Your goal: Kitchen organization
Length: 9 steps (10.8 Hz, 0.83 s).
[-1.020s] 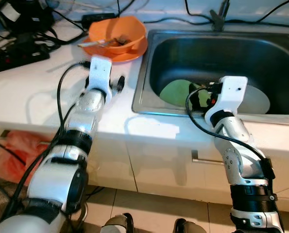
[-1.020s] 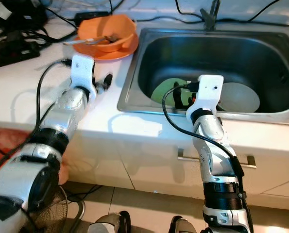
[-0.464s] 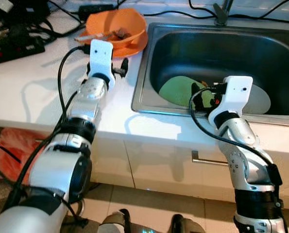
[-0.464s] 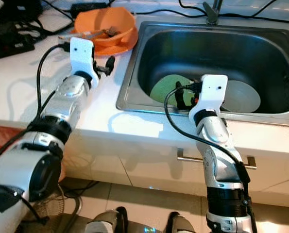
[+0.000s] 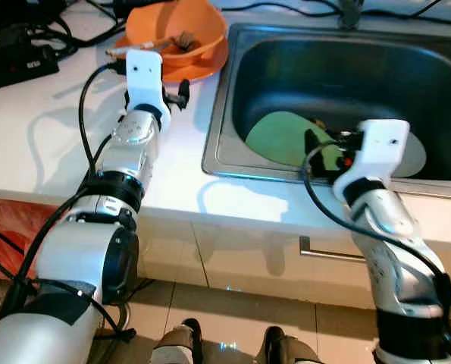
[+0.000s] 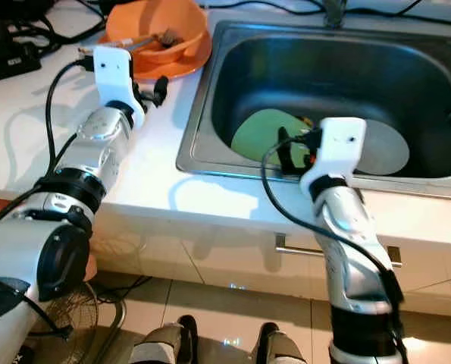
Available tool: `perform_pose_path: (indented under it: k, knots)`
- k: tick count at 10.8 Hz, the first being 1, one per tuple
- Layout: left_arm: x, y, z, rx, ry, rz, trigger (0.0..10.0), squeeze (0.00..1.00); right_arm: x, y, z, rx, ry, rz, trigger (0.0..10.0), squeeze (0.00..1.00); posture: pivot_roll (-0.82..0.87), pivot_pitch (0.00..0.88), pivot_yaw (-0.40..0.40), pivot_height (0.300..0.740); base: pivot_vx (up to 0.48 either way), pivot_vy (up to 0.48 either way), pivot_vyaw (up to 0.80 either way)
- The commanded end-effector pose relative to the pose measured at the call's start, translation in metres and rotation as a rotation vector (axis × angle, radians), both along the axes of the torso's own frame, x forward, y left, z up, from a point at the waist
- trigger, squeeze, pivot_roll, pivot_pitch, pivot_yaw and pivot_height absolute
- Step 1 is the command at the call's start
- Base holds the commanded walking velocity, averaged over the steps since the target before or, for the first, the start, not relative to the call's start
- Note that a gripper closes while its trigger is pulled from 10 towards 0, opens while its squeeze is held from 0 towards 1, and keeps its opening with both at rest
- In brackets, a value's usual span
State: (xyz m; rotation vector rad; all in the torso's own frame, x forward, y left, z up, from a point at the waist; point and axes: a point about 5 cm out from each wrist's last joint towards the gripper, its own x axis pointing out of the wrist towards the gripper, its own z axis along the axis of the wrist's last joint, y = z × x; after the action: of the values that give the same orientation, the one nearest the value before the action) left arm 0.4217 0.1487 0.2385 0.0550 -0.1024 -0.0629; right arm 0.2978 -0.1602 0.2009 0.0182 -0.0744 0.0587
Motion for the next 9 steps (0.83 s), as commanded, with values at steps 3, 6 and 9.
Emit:
perform_pose_path:
  k: [3,6,9]
  knots:
    - [0.003,-0.001,0.012,-0.052,-0.021,0.011,10.0,0.0,-0.006,-0.009,-0.03,0.01,0.172,-0.044,10.0,0.0,-0.07,0.274,0.078,0.74,0.0,0.0,0.0]
    - [0.005,-0.004,0.024,-0.072,-0.038,0.006,10.0,0.0,-0.013,-0.012,-0.032,0.004,0.182,-0.059,10.0,0.0,-0.1,0.275,0.086,0.74,0.0,0.0,0.0]
    - [0.005,-0.004,0.025,-0.068,-0.029,0.01,10.0,0.0,-0.017,-0.018,-0.029,0.0,0.176,-0.085,10.0,0.0,-0.12,0.268,0.097,0.74,0.0,0.0,0.0]
